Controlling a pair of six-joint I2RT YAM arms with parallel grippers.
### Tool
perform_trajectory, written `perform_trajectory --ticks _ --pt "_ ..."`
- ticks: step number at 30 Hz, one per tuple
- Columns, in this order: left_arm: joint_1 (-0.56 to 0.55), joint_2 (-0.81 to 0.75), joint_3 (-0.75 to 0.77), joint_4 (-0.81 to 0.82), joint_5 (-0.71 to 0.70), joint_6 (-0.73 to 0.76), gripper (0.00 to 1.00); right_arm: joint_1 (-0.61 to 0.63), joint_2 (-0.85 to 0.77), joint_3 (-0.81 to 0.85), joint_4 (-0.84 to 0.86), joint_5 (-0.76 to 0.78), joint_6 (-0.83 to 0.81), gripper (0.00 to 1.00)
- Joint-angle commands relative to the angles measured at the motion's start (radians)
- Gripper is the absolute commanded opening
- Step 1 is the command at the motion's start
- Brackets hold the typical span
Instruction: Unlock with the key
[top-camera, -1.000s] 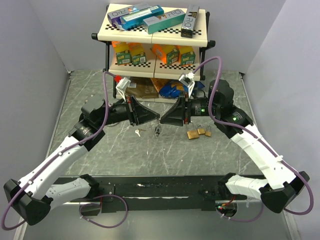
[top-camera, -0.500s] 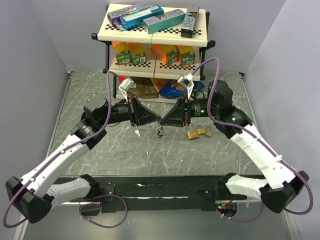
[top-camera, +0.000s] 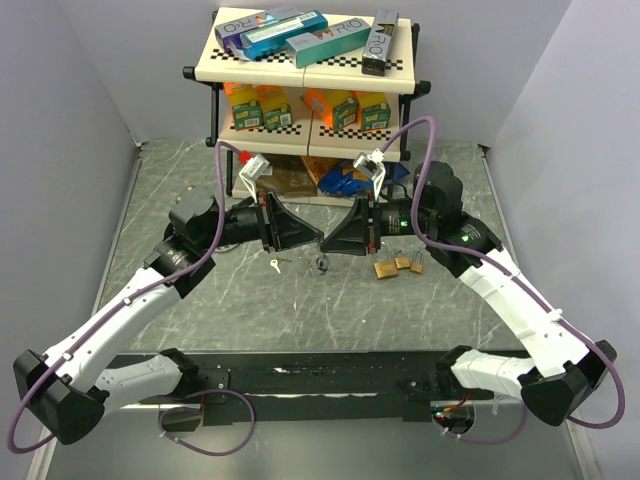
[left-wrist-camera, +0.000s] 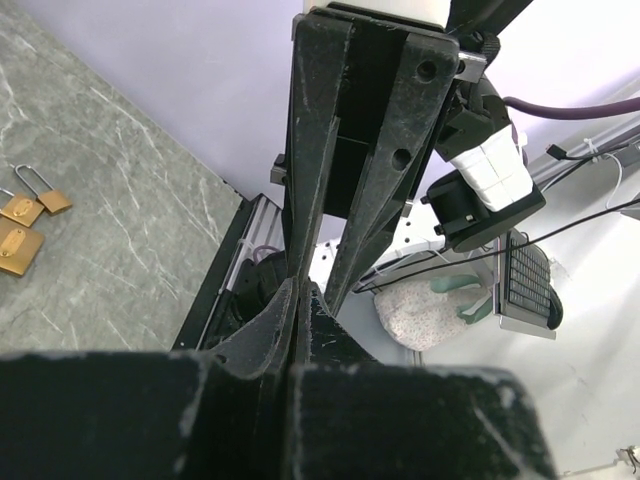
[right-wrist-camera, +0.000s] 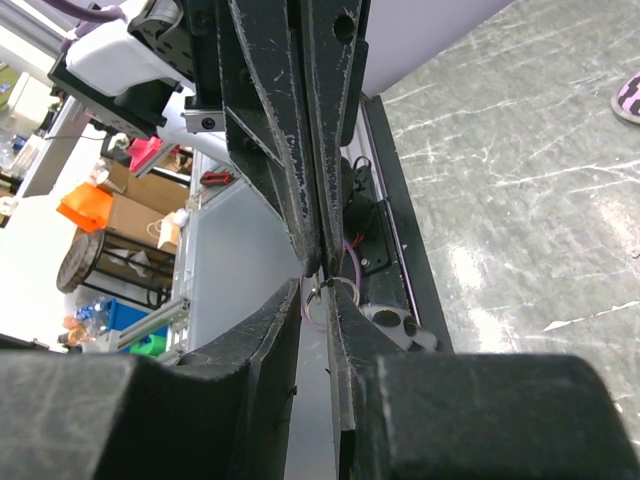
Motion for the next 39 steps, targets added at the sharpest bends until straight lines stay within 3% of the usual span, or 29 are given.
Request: perform_trajectory --ticks 1,10,16,17,18,21,23,29,34,39 --pt "0.0 -0.001 0.031 0.059 0.018 -0.008 0.01 0.003 -0.001 -0.005 0.03 -0.021 -0.01 0.23" --pt "0.0 0.005 0.025 0.07 0.025 -0.013 0.01 0.003 -0.007 -0.016 0.053 -0.018 0.0 0.01" --pt "0.0 0.01 0.029 0.047 0.015 0.007 0.02 0.0 -0.018 -0.042 0.095 0.022 0.043 0.0" --pt "0.0 0.014 0.031 0.037 0.008 0.018 0.09 -0.003 -0.019 -0.053 0.101 0.046 0.06 0.0" --pt "0.0 0.017 0.036 0.024 0.001 0.022 0.36 -0.014 -0.019 -0.059 0.11 0.057 0.069 0.0" --pt "0.0 0.034 0.046 0.033 -0.033 0.038 0.74 -0.058 -0.029 -0.094 0.121 0.097 0.103 0.0" --pt "0.0 0.063 0.066 0.037 -0.08 0.044 0.86 -0.086 -0.033 -0.117 0.108 0.129 0.103 0.0" --pt "-0.003 0.242 0.173 0.001 -0.237 0.051 0.82 -0.233 -0.101 -0.132 -0.042 0.279 0.048 0.0" --pt "-0.049 0.474 0.314 -0.127 -0.366 0.056 0.78 -0.349 -0.176 -0.093 -0.235 0.479 -0.001 0.0" --pt "-0.117 0.683 0.482 -0.272 -0.444 0.067 0.73 -0.382 -0.277 -0.08 -0.303 0.658 -0.014 0.0"
